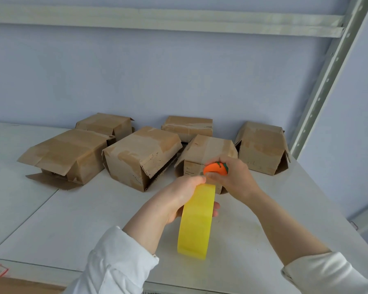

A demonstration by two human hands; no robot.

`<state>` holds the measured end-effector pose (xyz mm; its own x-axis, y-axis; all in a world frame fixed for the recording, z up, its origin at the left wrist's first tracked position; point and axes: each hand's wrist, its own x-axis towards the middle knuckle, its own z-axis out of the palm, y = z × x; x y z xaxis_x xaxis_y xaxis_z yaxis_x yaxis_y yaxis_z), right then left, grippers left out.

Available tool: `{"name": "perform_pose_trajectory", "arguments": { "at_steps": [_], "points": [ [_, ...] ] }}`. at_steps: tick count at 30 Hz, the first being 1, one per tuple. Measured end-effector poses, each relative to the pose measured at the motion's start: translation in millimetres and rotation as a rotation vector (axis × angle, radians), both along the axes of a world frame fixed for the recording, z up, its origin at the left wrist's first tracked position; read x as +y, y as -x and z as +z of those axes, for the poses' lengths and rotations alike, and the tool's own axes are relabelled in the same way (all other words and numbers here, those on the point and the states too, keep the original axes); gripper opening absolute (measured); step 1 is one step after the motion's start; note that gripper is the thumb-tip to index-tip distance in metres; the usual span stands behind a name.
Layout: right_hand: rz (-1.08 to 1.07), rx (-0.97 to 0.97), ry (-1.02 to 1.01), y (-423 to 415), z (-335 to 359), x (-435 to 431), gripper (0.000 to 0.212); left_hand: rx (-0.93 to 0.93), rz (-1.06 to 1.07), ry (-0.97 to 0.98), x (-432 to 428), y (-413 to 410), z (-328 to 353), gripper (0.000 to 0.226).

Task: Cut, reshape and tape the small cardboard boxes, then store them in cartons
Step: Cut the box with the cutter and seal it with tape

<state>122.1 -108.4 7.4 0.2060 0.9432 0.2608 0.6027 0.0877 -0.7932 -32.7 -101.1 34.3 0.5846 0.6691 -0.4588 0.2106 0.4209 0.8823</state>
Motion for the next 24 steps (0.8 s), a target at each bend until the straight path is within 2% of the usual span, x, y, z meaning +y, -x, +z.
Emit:
{"name": "perform_pose_trajectory", "arguments": {
  "at_steps": [8, 10, 14, 21, 24],
  "points": [
    [0.03, -0.146, -0.014, 5, -9, 4, 0.014, -0.003, 0.002, -0.015, 2, -2, -1, 0.034],
    [0.041, -0.114, -0.004, 3, -7, 4, 0.014, -0.004, 0.004, -0.009, 1, -1, -1, 0.034],
    [0.059, 0.069, 0.037, -11, 0, 1, 0.017, -0.009, 0.007, -0.004, 0, 2, -1, 0.033],
    [0.136, -0.204, 0.044, -8, 1, 3, 0.017, -0.009, 0.008, -0.017, 0, 0, -1, 0.035],
    [0.129, -0.129, 0.042, -13, 3, 3, 0.017, -0.002, 0.011, -0.015, 0, 1, 0, 0.036]
  ]
}}
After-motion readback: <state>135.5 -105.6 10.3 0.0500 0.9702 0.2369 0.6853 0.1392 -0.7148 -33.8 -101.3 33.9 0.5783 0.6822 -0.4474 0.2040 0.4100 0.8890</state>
